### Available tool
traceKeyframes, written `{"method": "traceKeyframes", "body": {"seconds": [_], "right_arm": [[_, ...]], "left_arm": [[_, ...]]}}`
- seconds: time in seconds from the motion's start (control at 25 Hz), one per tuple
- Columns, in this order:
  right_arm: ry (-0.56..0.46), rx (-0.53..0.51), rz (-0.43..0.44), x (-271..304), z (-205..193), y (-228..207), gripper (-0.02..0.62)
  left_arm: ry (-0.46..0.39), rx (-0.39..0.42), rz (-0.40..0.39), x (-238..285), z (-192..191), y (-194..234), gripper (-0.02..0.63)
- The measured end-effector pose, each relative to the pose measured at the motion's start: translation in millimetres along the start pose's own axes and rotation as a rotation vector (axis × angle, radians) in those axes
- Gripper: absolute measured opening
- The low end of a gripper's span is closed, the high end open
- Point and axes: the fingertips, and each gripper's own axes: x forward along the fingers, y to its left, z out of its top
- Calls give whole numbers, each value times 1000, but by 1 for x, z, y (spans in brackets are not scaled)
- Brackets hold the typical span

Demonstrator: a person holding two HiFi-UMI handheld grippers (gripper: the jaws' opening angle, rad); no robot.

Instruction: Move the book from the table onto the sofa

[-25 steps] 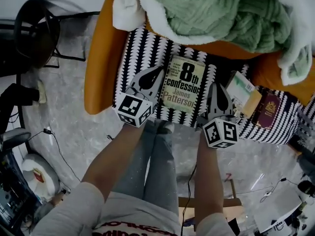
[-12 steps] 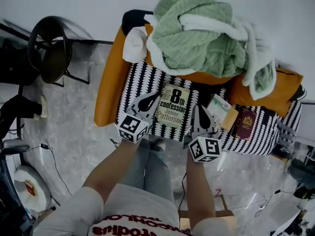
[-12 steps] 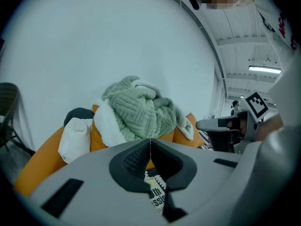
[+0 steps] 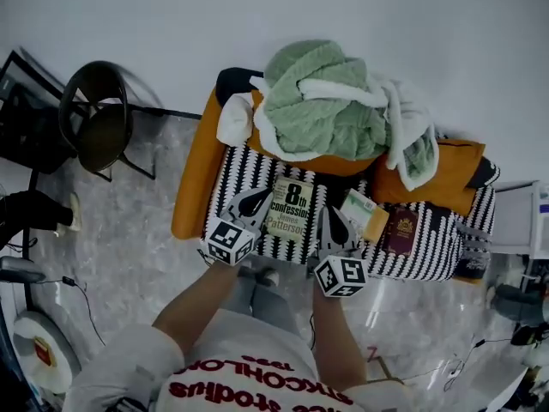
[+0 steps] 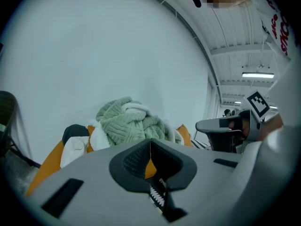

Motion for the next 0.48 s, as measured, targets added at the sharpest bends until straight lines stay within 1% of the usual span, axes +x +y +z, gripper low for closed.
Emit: {"method": "traceKeyframes", "body": {"seconds": [0.16,0.28,0.36,0.48], "right_arm": [[-39,11,7,-28,21,18,29],[-47,-9,24,-43,33,31,28],[-49,-40,37,-57,39,41,28],[-65,-81,45,-76,51,51,28]], "left_arm": [[-10,19,-6,-25,23,-18,20],[-21,22,-12,-43,38,-28,20],[-22,49,-36,-57,44,-40,20],[-30,121,-67,-74,58,-57,20]]}}
